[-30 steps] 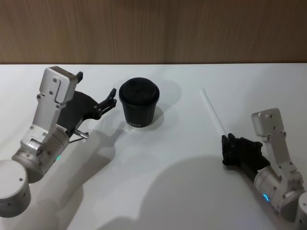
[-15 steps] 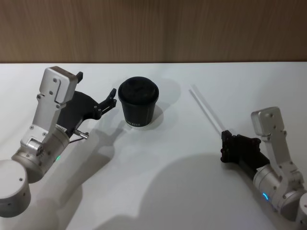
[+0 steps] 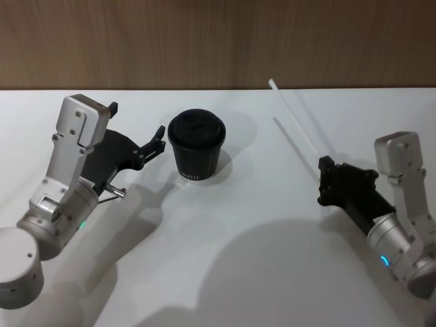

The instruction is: Pick up the straw with one hand, pass it to the other hand, and insert it into the cup.

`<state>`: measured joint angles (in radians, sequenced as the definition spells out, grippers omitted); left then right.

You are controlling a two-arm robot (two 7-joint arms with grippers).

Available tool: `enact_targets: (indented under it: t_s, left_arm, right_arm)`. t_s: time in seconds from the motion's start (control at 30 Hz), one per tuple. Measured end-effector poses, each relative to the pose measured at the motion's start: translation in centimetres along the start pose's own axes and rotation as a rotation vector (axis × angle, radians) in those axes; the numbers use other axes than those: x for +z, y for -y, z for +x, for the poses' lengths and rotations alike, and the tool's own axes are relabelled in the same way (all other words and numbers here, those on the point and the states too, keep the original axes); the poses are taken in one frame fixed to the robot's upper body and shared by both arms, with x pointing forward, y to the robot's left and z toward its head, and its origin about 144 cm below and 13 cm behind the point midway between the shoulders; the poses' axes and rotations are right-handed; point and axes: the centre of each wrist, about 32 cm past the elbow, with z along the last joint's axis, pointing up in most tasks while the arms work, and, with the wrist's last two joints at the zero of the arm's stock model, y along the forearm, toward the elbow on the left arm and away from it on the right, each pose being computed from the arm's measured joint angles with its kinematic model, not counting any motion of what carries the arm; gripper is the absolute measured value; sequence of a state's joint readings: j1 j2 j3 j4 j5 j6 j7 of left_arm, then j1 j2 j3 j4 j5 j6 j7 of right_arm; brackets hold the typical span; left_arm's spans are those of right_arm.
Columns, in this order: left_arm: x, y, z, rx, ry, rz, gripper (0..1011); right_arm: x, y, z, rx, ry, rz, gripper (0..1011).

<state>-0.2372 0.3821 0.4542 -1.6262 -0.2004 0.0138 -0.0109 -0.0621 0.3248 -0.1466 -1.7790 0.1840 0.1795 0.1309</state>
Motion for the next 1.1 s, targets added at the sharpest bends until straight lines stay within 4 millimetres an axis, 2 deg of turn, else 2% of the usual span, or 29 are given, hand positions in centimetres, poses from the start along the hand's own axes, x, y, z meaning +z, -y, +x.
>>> enact_targets:
  t_s: [0.53,1.1]
  left_arm:
    - [0.0,0.0,0.0,0.000,0.000,0.000,1003]
    - [0.0,0.0,0.0,0.000,0.000,0.000,1004]
  right_arm:
    - [2.0,-1.2,1.8,0.117,0.004,0.239,8]
    - [4.1,-4.4,2.9,0.348,-0.036,0.458,8]
